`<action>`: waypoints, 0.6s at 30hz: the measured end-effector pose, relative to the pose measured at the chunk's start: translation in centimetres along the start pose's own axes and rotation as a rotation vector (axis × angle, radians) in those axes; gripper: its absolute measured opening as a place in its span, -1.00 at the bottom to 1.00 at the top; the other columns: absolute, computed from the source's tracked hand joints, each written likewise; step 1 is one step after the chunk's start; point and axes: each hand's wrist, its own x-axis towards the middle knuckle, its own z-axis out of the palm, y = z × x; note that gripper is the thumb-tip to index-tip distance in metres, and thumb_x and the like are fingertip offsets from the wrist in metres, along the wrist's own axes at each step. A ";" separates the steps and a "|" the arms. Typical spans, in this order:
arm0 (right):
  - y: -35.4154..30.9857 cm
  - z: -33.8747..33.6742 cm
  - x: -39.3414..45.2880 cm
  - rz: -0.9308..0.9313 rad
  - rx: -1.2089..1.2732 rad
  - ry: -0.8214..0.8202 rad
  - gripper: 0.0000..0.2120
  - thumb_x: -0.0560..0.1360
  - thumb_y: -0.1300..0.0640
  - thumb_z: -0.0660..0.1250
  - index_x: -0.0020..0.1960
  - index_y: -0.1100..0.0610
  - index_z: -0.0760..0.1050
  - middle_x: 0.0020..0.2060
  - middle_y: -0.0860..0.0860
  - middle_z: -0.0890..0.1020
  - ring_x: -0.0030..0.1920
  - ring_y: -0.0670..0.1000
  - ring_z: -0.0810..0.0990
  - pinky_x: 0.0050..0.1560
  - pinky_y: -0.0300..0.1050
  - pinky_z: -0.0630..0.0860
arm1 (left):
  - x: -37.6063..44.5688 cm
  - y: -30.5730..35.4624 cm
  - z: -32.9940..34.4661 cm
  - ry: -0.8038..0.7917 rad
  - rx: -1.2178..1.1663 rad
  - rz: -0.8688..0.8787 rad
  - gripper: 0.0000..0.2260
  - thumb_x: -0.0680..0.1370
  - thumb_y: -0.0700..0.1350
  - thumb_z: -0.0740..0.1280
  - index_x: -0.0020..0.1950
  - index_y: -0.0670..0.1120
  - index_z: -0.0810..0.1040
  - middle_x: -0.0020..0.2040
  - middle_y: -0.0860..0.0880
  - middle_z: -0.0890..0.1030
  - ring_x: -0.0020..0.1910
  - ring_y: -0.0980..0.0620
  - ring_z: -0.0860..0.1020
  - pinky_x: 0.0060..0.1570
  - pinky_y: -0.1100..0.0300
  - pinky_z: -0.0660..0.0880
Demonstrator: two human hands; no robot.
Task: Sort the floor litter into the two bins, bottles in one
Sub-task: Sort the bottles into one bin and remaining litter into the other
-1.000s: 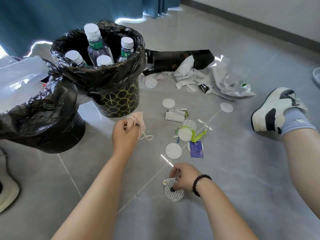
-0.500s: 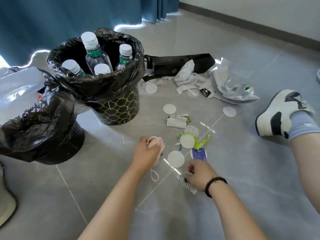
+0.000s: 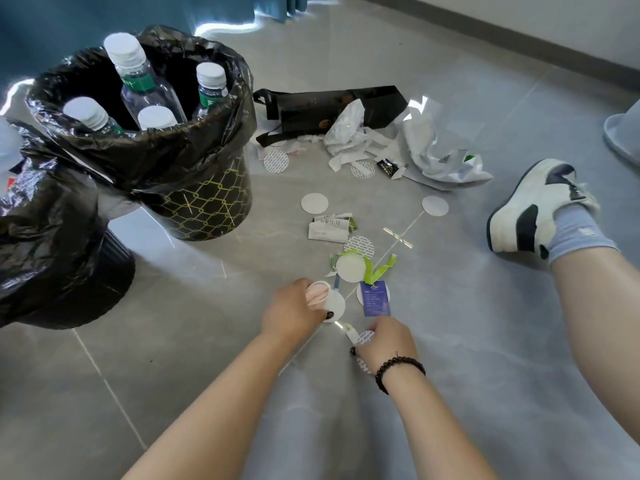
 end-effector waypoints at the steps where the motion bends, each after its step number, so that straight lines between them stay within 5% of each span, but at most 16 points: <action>1: 0.0 0.1 0.0 0.010 0.009 -0.010 -0.85 0.46 0.06 0.35 -0.14 0.16 0.52 -0.21 0.04 0.55 -0.21 0.05 0.47 -0.22 -0.22 0.39 | 0.1 -0.1 0.1 0.000 0.037 0.012 -0.67 0.35 -0.03 0.48 0.07 0.00 0.53 -0.05 0.03 0.60 -0.08 0.00 0.55 -0.17 0.22 0.45; 5: -0.2 1.2 0.3 0.045 -0.015 -0.008 -0.75 0.46 0.15 0.29 -0.35 0.08 0.30 -0.36 -0.03 0.41 -0.26 0.04 0.43 -0.24 -0.23 0.37 | 0.6 0.1 0.4 -0.009 0.098 0.027 -0.65 0.37 -0.03 0.48 0.12 0.00 0.54 0.02 0.00 0.61 -0.01 -0.06 0.57 -0.10 0.20 0.47; 9: -0.5 1.0 0.6 0.031 -0.150 0.024 -0.91 0.45 0.09 0.27 -0.10 0.08 0.52 -0.05 0.04 0.55 -0.03 0.08 0.54 -0.08 -0.18 0.47 | 0.9 -0.1 0.4 -0.026 0.121 0.031 -0.64 0.39 -0.03 0.47 0.15 0.01 0.52 0.05 0.00 0.60 0.01 -0.04 0.56 -0.11 0.22 0.41; 11: -0.4 0.1 1.0 0.027 -0.159 0.073 -0.88 0.47 0.11 0.25 -0.03 0.00 0.53 -0.05 -0.02 0.57 0.06 0.08 0.54 0.04 -0.15 0.46 | 1.0 -0.4 0.1 -0.048 0.108 0.011 -0.58 0.37 0.00 0.50 0.17 0.00 0.50 0.02 0.02 0.57 -0.02 -0.02 0.54 -0.12 0.23 0.39; 14: -0.2 -1.0 1.9 0.090 0.187 0.181 -0.89 0.46 0.18 0.26 -0.16 -0.03 0.46 -0.15 -0.05 0.56 0.00 0.08 0.56 0.06 -0.08 0.48 | 0.9 -0.8 -0.3 -0.096 0.099 -0.025 -0.52 0.32 0.03 0.54 0.15 -0.06 0.47 0.00 0.01 0.55 -0.06 -0.01 0.51 -0.12 0.20 0.41; 16: -0.3 -1.4 2.5 0.139 0.418 0.229 -0.88 0.43 0.20 0.33 -0.10 0.01 0.45 -0.12 -0.02 0.58 -0.03 0.09 0.57 0.00 -0.08 0.49 | 0.8 -1.1 -0.5 -0.104 0.103 -0.031 -0.54 0.33 0.05 0.54 0.10 -0.09 0.49 0.01 -0.02 0.57 -0.08 -0.01 0.51 -0.15 0.20 0.40; 18: -0.5 -1.5 3.1 0.157 0.467 0.235 -0.80 0.42 0.14 0.38 -0.02 0.01 0.40 -0.12 -0.04 0.57 0.00 0.09 0.56 0.15 0.00 0.44 | 0.7 -1.2 -0.6 -0.109 0.053 -0.032 -0.60 0.33 0.08 0.53 0.02 -0.10 0.53 -0.05 -0.03 0.59 -0.08 -0.03 0.55 -0.16 0.17 0.43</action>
